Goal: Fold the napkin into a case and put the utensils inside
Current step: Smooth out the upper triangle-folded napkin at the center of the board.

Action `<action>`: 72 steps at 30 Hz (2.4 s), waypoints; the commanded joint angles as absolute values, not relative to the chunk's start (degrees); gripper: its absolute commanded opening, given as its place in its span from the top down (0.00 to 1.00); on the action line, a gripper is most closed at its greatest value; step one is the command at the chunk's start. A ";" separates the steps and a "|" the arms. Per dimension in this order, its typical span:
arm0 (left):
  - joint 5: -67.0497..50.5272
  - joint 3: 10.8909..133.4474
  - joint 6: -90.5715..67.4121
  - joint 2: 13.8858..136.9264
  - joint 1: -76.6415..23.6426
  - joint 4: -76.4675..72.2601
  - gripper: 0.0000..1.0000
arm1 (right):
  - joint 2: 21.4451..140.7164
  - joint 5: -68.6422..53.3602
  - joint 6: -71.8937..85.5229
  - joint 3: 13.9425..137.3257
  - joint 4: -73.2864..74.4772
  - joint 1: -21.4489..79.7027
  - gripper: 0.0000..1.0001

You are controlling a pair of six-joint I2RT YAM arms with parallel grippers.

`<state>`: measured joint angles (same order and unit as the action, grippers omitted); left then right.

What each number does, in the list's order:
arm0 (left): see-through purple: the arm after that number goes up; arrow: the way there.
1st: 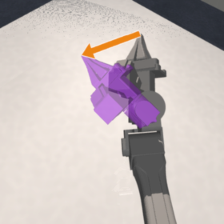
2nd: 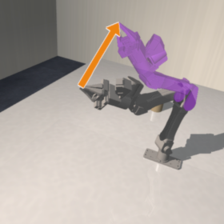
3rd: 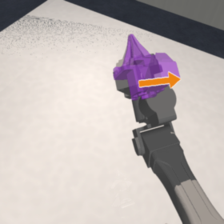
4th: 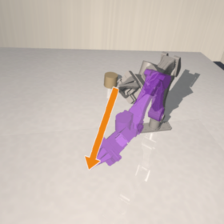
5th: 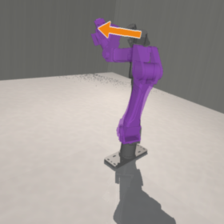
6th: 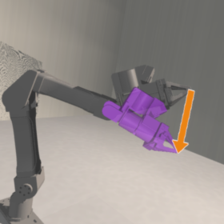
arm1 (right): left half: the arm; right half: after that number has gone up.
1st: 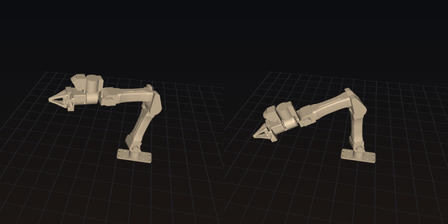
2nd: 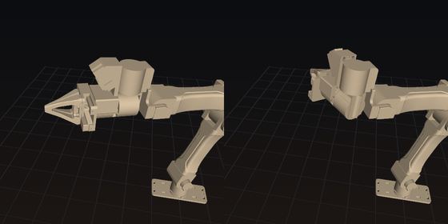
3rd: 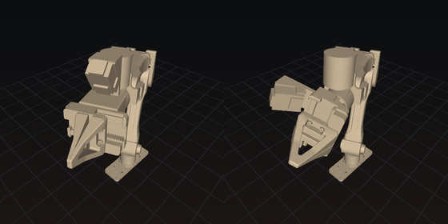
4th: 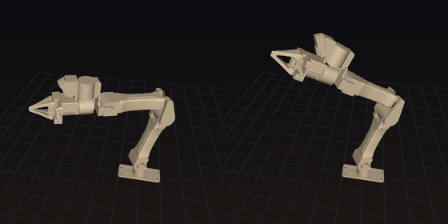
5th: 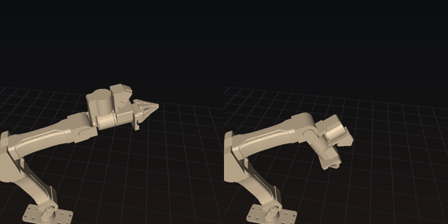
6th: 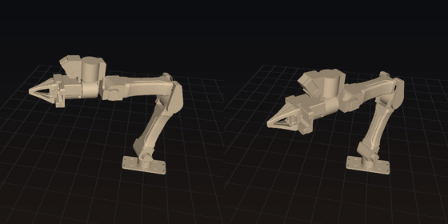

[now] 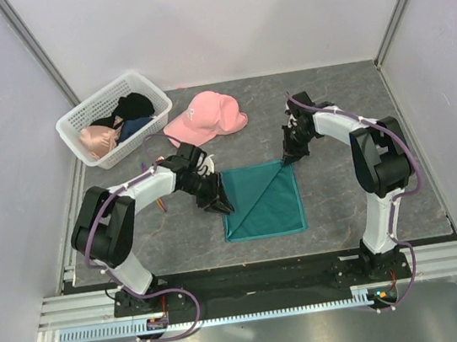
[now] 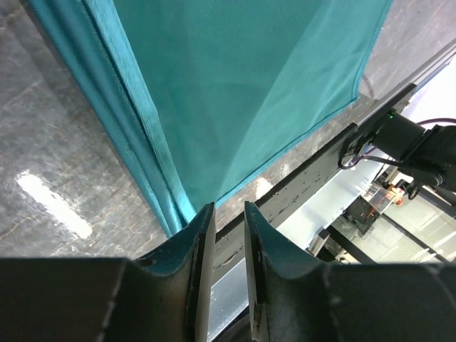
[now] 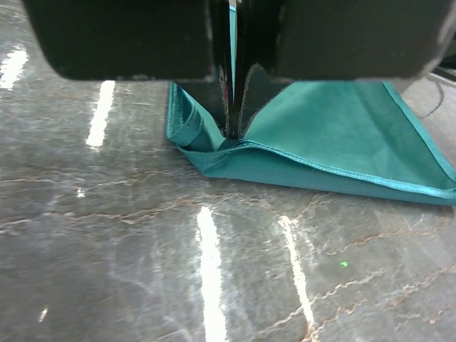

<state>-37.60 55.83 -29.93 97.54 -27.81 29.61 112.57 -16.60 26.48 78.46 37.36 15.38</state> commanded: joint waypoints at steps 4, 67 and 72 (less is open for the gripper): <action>-39.02 55.90 -27.42 93.61 -29.79 29.44 0.68 | 111.80 -15.55 25.40 80.41 39.46 15.03 1.00; -34.89 43.33 -29.44 87.55 -32.61 25.57 0.65 | 103.36 -14.41 28.12 78.05 40.52 21.61 0.75; -35.94 46.58 -31.90 85.51 -32.61 25.49 0.65 | 104.85 -16.35 31.02 75.94 36.39 23.64 0.73</action>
